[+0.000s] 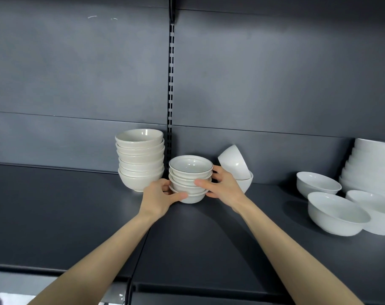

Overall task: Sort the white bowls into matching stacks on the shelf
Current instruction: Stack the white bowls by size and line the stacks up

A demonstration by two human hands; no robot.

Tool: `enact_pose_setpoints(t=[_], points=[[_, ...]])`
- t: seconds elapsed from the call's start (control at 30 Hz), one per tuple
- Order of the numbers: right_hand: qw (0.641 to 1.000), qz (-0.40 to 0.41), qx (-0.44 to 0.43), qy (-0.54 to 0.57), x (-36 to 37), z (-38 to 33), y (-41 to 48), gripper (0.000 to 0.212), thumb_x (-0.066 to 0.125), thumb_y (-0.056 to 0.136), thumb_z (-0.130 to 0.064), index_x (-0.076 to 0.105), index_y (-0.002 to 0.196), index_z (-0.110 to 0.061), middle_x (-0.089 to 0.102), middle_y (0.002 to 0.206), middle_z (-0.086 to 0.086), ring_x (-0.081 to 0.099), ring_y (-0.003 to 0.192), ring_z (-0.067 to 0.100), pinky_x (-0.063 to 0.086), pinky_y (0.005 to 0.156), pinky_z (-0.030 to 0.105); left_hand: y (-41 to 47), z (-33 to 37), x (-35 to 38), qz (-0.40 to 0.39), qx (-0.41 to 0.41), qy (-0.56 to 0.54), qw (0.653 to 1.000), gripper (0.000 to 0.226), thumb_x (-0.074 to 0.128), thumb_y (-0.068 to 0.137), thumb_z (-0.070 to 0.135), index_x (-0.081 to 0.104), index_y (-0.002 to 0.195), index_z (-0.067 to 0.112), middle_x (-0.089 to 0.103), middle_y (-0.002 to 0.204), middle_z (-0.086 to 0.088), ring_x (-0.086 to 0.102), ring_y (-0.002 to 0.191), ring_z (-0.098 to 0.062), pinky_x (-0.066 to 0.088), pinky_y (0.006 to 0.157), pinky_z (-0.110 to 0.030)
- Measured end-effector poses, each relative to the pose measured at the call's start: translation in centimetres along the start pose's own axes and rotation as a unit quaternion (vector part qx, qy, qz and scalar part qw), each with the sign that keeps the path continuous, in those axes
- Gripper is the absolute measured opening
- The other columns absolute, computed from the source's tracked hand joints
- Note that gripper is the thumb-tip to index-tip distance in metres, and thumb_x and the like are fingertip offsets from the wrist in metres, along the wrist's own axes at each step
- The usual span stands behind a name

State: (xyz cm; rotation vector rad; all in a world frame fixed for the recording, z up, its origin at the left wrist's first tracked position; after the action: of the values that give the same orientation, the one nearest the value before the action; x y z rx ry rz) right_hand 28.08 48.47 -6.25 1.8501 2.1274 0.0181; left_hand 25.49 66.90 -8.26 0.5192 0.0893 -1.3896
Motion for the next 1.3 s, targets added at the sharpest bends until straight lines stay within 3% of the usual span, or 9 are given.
enact_pose_setpoints(t=[0.13,0.27,0.4,0.5,0.73,0.8,0.93,1.07,1.3], points=[[0.999,-0.004,0.003,-0.044,-0.1,-0.2,-0.4,0.061,0.077,0.078,-0.031,0.05,0.132,-0.024,0.061,0.125,-0.005,0.056,0.115,0.012,0.057,0.078,0.033,-0.6,0.3,0.0,0.022,-0.005,0.051,0.998,0.029,0.082,0.072,0.024,0.055,0.08,0.02,0.061,0.075,0.005,0.058,0.074,-0.01,0.048,0.071,-0.02],[0.997,0.014,0.009,-0.074,-0.7,-0.5,-1.5,0.054,0.072,0.084,-0.026,0.049,0.133,-0.02,0.057,0.126,0.003,0.053,0.118,0.017,0.055,0.08,0.036,-1.3,0.5,-0.1,0.028,0.017,0.11,0.993,0.022,0.077,0.079,0.027,0.062,0.089,0.015,0.067,0.081,0.003,0.063,0.079,-0.014,0.046,0.068,-0.019],[0.989,0.03,0.015,-0.147,-2.9,-0.6,-3.1,0.047,0.068,0.087,-0.026,0.055,0.129,-0.013,0.058,0.128,0.003,0.058,0.111,0.019,0.054,0.079,0.029,-2.2,1.5,0.3,-0.014,0.057,0.173,0.983,0.009,0.072,0.082,0.025,0.066,0.082,0.018,0.071,0.084,0.002,0.066,0.082,-0.018,0.053,0.081,-0.036],[0.965,0.055,0.001,-0.258,-5.5,-1.1,-4.9,0.04,0.068,0.087,-0.026,0.061,0.124,-0.012,0.06,0.122,0.0,0.059,0.098,0.016,0.048,0.082,0.024,-3.0,3.0,1.5,-0.058,0.084,0.212,0.972,0.007,0.068,0.083,0.027,0.063,0.084,0.023,0.069,0.09,0.004,0.064,0.089,-0.018,0.052,0.086,-0.038],[0.909,0.086,0.0,-0.409,-13.0,-3.4,-10.3,0.037,0.068,0.087,-0.026,0.063,0.121,-0.012,0.064,0.115,0.006,0.058,0.11,0.02,0.045,0.096,0.03,-4.1,8.7,6.6,-0.133,0.191,0.266,0.935,0.035,0.067,0.085,0.033,0.063,0.117,0.018,0.066,0.115,0.001,0.06,0.11,-0.019,0.047,0.094,-0.037],[0.892,0.099,-0.012,-0.44,-15.4,-4.1,-11.9,0.038,0.067,0.087,-0.024,0.062,0.122,-0.009,0.062,0.113,0.005,0.056,0.113,0.022,0.039,0.095,0.024,-4.7,10.6,8.5,-0.145,0.211,0.282,0.925,0.043,0.065,0.086,0.036,0.058,0.125,0.02,0.062,0.124,-0.001,0.056,0.114,-0.022,0.045,0.096,-0.037],[0.869,0.129,-0.006,-0.478,-20.3,-4.5,-15.1,0.037,0.067,0.087,-0.023,0.062,0.121,-0.009,0.058,0.127,0.005,0.051,0.119,0.023,0.036,0.095,0.026,-6.1,13.6,12.8,-0.166,0.256,0.287,0.908,0.051,0.062,0.089,0.038,0.048,0.136,0.023,0.052,0.136,0.002,0.047,0.124,-0.018,0.037,0.095,-0.028],[0.865,0.13,0.013,-0.484,-24.9,-3.1,-17.5,0.038,0.067,0.087,-0.022,0.06,0.122,-0.009,0.055,0.129,0.005,0.052,0.116,0.023,0.039,0.088,0.024,-7.3,15.1,17.2,-0.188,0.253,0.28,0.907,0.057,0.063,0.088,0.04,0.044,0.138,0.023,0.048,0.139,0.002,0.046,0.126,-0.018,0.039,0.102,-0.032],[0.87,0.106,0.023,-0.481,-31.6,-0.4,-19.1,0.045,0.068,0.086,-0.027,0.057,0.127,-0.012,0.049,0.138,0.003,0.046,0.124,0.022,0.037,0.095,0.026,-9.0,15.9,23.1,-0.177,0.173,0.262,0.933,0.083,0.069,0.08,0.047,0.028,0.147,0.021,0.037,0.147,-0.001,0.036,0.135,-0.022,0.034,0.108,-0.037]])
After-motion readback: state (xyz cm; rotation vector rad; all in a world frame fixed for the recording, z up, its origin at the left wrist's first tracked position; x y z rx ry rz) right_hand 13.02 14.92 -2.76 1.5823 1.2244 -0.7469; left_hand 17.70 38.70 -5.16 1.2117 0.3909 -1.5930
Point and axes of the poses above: each hand's wrist, its own y-axis towards the middle knuckle, its own x-axis out of the palm, z = x × y, the point moved 2 cm from there along y, towards the middle knuckle
